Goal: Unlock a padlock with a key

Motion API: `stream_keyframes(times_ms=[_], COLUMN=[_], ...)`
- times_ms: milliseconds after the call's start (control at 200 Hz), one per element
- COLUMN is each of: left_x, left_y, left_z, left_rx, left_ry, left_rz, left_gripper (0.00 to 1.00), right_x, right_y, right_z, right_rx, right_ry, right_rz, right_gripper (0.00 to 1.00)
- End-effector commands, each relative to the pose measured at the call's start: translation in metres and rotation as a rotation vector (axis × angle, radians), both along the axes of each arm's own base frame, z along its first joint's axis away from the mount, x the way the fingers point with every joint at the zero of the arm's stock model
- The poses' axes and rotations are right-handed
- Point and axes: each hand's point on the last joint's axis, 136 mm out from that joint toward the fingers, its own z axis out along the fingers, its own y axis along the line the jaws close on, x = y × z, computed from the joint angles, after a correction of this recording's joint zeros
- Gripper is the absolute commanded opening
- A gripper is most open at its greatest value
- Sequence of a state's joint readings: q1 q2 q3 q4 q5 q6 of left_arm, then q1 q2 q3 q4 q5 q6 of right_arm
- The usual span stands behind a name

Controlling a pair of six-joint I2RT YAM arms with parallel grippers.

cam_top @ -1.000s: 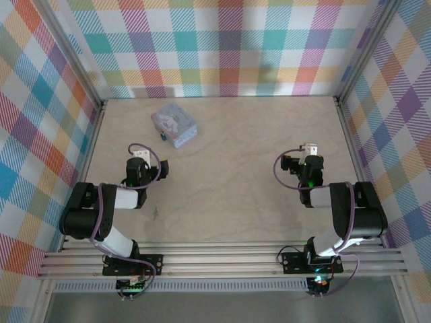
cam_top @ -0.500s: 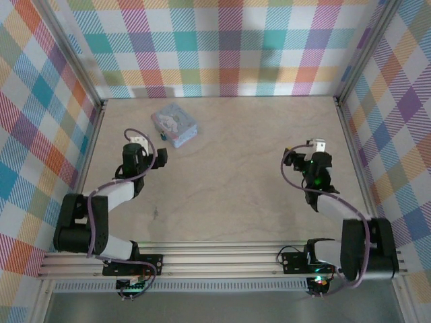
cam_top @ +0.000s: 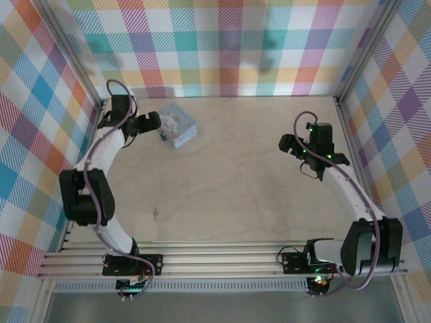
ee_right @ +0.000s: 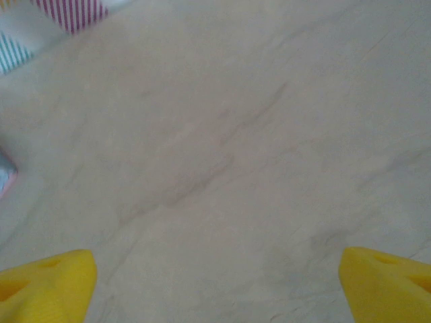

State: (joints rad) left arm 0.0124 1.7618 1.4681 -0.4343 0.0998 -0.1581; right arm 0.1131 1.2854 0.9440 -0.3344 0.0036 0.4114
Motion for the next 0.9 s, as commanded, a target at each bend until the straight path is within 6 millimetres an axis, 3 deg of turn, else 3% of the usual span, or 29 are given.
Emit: stream_keyframes(times_ms=[0,205,400,605,895], left_x=[0.005,0.063,0.089,0.074,0.014], left_y=[-0.013,-0.022,-0.034,-0.058,-0.128], left_z=[-0.026,-0.045,-0.07,-0.089,-0.105], left_rx=[-0.132,-0.213,-0.308,-0.404,-0.375], left_ry=[0.167,0.211,0.257,0.298,0.387], left_rz=[0.007,0.011,0.013,0.016,-0.042], left_gripper=[0.99,0.93,0.81,0.62,0.52], right_x=[-0.011,-0.012,-0.016,-0.019,-0.023], right_y=[0.033,0.066,0.079,0.079,0.094], right_z=[-0.012,-0.029,-0.036,-0.028,-0.033], right_rx=[0.066,0.049,0.063,0.061,0.14], right_ry=[0.127,0.2,0.257,0.248,0.277], right_rz=[0.055,0.122,0.122,0.108,0.074], right_gripper=[0.9,0.88,0.85,0.83,0.82])
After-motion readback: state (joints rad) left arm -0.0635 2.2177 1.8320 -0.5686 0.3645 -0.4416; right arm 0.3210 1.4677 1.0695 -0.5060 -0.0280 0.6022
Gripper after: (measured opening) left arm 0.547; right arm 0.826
